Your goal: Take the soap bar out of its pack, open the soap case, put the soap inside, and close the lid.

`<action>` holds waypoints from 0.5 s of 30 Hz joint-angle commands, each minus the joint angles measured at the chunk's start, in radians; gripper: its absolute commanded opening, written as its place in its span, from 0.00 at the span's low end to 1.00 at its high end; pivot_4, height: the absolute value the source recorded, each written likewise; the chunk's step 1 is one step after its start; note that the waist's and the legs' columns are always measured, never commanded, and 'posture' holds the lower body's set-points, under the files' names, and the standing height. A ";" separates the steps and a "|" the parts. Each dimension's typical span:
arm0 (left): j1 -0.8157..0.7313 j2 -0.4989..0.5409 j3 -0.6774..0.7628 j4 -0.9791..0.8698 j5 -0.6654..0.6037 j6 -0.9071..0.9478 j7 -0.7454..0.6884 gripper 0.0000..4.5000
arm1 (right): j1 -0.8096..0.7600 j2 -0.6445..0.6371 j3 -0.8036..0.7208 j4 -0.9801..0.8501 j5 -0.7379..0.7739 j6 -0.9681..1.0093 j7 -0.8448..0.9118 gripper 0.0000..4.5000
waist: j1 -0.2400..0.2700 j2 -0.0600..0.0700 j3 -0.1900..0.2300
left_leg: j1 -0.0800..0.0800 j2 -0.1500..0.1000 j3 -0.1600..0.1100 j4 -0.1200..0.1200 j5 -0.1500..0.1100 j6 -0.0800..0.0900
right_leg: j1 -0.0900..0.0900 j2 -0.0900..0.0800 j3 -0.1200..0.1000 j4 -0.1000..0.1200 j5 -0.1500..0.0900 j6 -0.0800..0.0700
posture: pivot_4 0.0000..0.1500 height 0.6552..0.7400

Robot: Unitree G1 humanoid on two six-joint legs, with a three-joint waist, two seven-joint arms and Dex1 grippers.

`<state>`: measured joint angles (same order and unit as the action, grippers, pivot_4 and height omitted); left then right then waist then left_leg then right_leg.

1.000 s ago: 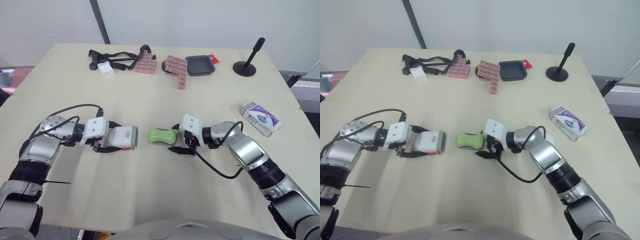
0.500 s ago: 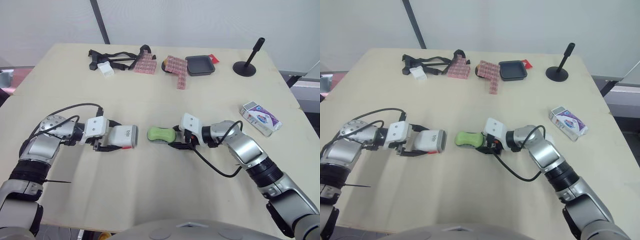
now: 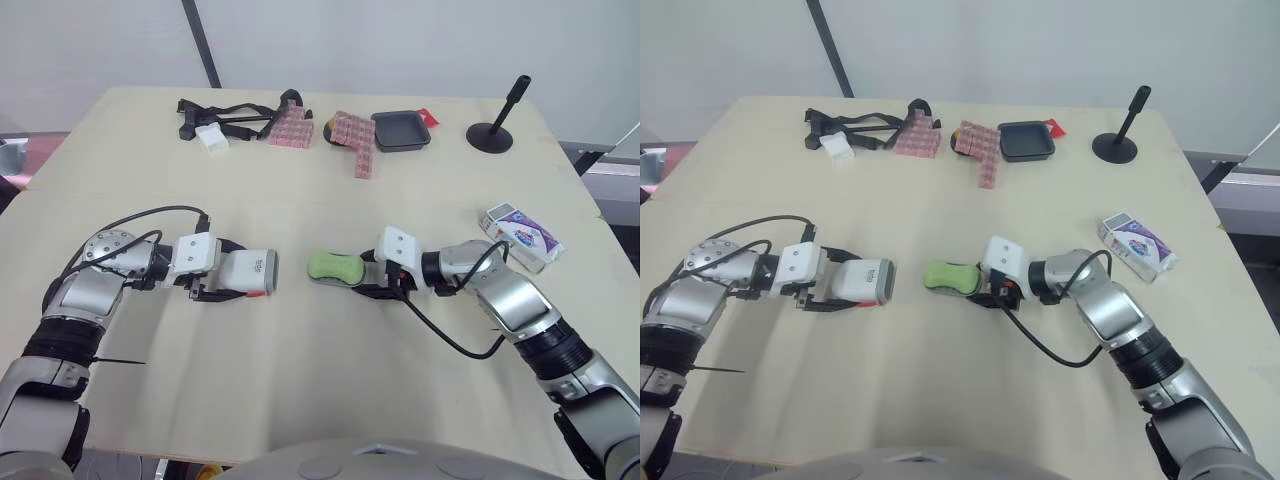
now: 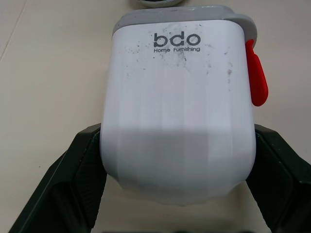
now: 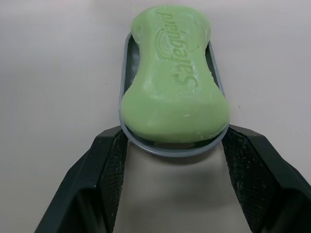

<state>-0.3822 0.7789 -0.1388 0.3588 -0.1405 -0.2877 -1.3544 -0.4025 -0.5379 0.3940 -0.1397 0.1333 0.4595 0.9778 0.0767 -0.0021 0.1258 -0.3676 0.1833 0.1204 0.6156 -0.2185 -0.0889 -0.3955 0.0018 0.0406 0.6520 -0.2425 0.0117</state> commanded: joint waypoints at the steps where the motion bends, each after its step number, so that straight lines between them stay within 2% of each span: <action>1: -0.016 0.004 0.008 0.007 0.004 -0.020 0.002 0.77 | 0.002 -0.001 -0.014 -0.035 0.000 -0.019 0.000 0.69 | 0.000 0.000 0.000 | 0.000 0.000 0.000 0.000 0.000 0.000 | 0.000 0.000 0.000 0.000 0.000 0.000 | 1.00 1.00; 5: -0.022 0.001 0.005 0.018 0.009 -0.029 0.000 0.77 | -0.001 0.006 -0.005 -0.029 -0.012 -0.029 -0.007 0.69 | 0.001 0.000 0.000 | 0.000 0.000 0.000 0.000 0.000 0.000 | 0.000 0.000 0.000 0.000 0.000 0.000 | 1.00 1.00; 8: -0.026 -0.001 0.006 0.022 0.012 -0.032 -0.002 0.77 | 0.000 0.009 -0.005 -0.028 -0.014 -0.031 -0.007 0.90 | 0.001 0.000 0.000 | 0.000 0.000 0.000 0.000 0.000 0.000 | 0.000 0.000 0.000 0.000 0.000 0.000 | 1.00 1.00; 10: -0.026 -0.001 0.007 0.023 0.013 -0.033 -0.003 0.77 | -0.001 0.007 -0.004 -0.029 -0.018 -0.016 -0.010 0.99 | 0.001 0.000 0.000 | 0.000 0.000 0.000 0.000 0.000 0.000 | 0.000 0.000 0.000 0.000 0.000 0.000 | 1.00 1.00; 15: -0.023 0.000 0.009 0.021 0.014 -0.035 -0.002 0.77 | -0.009 0.009 -0.007 -0.051 -0.006 0.036 -0.006 0.99 | 0.001 0.000 0.000 | 0.000 0.000 0.000 0.000 0.000 0.000 | 0.000 0.000 0.000 0.000 0.000 0.000 | 1.00 1.00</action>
<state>-0.3920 0.7722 -0.1398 0.3824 -0.1186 -0.3099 -1.3568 -0.3960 -0.5247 0.3988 -0.1527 0.1186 0.4833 0.9681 0.0779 -0.0021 0.1258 -0.3675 0.1833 0.1205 0.6156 -0.2184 -0.0888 -0.3955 0.0017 0.0406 0.6520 -0.2425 0.0117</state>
